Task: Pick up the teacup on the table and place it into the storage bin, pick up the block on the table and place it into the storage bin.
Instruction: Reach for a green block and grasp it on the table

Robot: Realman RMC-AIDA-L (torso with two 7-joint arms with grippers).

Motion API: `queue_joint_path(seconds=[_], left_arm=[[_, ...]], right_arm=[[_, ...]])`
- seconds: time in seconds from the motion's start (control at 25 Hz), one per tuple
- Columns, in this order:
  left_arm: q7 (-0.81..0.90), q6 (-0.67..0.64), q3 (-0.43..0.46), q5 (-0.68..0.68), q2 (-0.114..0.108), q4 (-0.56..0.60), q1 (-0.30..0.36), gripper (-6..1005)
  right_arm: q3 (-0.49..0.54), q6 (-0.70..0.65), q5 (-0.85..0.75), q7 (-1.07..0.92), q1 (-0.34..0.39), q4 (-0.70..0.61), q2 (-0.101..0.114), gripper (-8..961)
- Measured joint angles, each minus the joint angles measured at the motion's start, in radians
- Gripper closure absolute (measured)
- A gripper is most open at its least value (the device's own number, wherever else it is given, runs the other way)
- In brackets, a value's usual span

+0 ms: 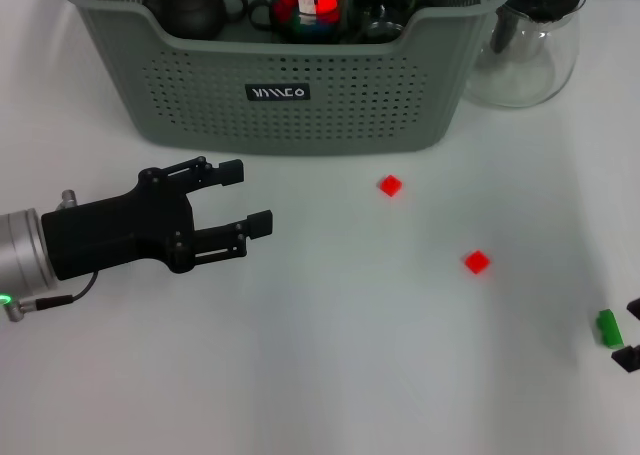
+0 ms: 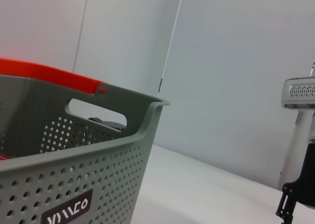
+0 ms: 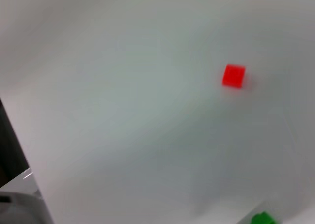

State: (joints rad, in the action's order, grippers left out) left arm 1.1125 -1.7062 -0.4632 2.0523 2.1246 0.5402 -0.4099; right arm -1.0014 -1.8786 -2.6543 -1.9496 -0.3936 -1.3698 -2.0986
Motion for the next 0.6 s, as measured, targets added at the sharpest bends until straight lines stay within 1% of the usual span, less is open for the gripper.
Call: queue_joint_path(seconds=[0.36, 0.6], left_arm=[[0.000, 0.001, 0.000, -0.001, 0.000, -0.002, 0.000, 214], [0.000, 0.001, 0.000, -0.003, 0.001, -0.002, -0.001, 214]], right_arm=[[0.005, 0.032, -0.046, -0.002, -0.017, 0.086, 0.002, 225], [0.005, 0.070, -0.051, -0.002, -0.044, 0.148, 0.002, 225]])
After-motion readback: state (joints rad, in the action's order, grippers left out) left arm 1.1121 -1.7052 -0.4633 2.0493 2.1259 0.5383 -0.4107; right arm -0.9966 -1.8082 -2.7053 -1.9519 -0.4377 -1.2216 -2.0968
